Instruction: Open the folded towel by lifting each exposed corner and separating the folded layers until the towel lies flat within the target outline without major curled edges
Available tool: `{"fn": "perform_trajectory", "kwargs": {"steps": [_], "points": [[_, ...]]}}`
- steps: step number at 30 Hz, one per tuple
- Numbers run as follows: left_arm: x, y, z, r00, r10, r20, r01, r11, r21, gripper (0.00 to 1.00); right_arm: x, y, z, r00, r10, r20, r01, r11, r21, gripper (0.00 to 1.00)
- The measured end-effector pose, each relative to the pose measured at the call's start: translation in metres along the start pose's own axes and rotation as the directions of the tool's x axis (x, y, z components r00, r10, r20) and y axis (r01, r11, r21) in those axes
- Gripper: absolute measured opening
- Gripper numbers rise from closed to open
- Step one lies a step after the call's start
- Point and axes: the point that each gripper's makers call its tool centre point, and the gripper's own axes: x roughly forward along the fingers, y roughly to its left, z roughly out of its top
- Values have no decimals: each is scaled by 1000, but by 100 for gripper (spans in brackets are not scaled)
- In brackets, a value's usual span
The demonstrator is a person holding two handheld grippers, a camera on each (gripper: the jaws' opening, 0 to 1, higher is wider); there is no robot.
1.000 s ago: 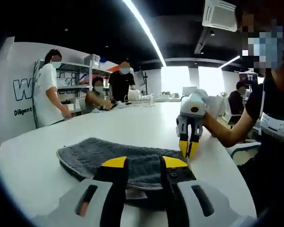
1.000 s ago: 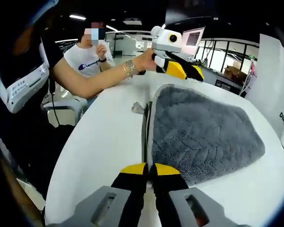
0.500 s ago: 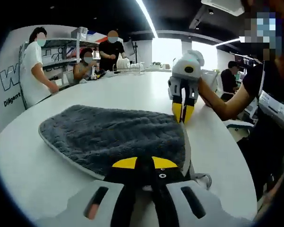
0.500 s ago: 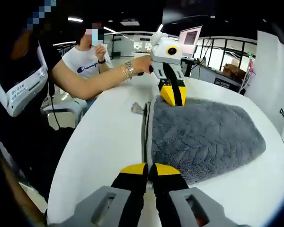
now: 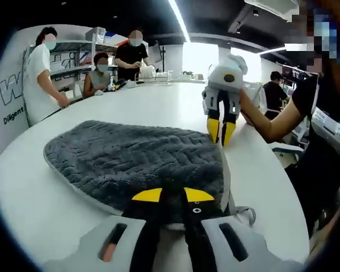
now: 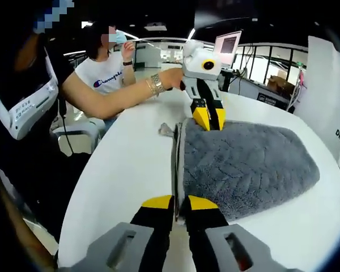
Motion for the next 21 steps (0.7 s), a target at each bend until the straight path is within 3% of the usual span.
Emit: {"fn": "perform_trajectory", "kwargs": {"steps": [4, 8, 10, 13, 16, 18, 21], "points": [[-4, -5, 7, 999, -20, 27, 19, 1000, 15, 28, -2, 5, 3, 1000, 16, 13, -15, 999, -41, 15], [-7, -6, 14, 998, -16, 54, 13, 999, 41, 41, -5, 9, 12, 997, 23, 69, -15, 993, -115, 24], [-10, -8, 20, 997, -16, 76, 12, 999, 48, 51, -9, 11, 13, 996, 32, 80, -23, 994, -103, 26], [-15, -14, 30, 990, -42, 135, 35, 998, 51, 65, -14, 11, 25, 988, 40, 146, -25, 994, -103, 31], [-20, -16, 39, 984, -44, 173, 34, 997, 64, 70, -21, 2, 39, 975, -5, 221, 31, 993, -116, 44], [-24, -13, 45, 979, -29, 203, 17, 998, 57, 75, -25, -5, 45, 965, -34, 259, 57, 995, -80, 52], [-27, 3, 46, 977, 53, 209, -56, 998, 13, 90, -24, -20, 44, 961, -95, 261, 103, 995, -18, 68]]}}
